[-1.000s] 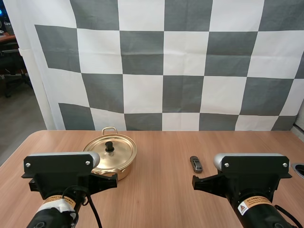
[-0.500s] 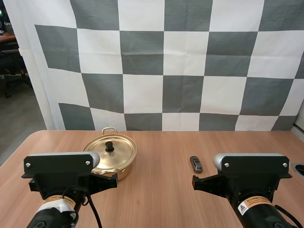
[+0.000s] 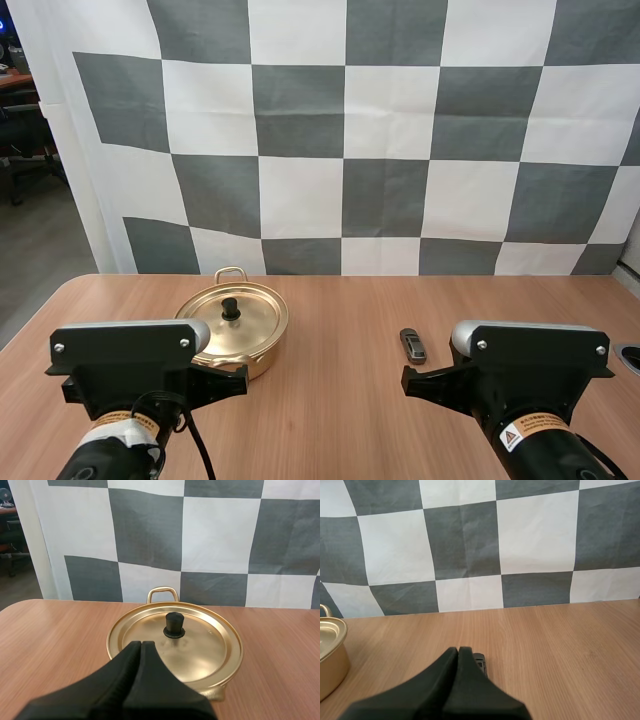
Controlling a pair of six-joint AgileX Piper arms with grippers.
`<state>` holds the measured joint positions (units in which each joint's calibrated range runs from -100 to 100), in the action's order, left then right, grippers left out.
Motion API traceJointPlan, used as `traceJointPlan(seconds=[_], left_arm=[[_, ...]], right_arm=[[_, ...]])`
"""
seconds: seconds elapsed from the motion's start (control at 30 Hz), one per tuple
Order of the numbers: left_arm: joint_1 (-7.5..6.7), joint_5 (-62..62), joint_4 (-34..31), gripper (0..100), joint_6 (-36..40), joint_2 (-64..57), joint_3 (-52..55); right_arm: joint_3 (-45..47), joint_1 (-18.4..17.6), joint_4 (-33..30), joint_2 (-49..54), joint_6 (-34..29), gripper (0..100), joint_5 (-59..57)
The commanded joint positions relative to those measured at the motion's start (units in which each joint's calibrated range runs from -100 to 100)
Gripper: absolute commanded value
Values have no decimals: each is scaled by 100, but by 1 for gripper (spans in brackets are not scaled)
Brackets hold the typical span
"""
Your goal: Open the pot, put the car inside, and close it
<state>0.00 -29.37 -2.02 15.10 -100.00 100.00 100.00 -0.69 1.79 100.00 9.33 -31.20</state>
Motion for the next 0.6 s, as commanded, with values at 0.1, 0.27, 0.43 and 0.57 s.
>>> traceJointPlan(seconds=[0.1, 0.27, 0.43, 0.57], left_arm=[[0, 144, 4, 0, -1, 0, 0], [0, 2769, -964, 0, -565, 0, 0], [0, 6478, -1837, 0, -1654, 0, 0], [0, 7288, -1775, 0, -1827, 0, -808]], right_arm=[[0, 0, 4, 0, -4, 0, 15], [0, 0, -1808, 0, 277, 0, 2058], [-58, 0, -4363, 0, 699, 0, 5787], [-1135, 0, -3985, 0, 586, 0, 6398]])
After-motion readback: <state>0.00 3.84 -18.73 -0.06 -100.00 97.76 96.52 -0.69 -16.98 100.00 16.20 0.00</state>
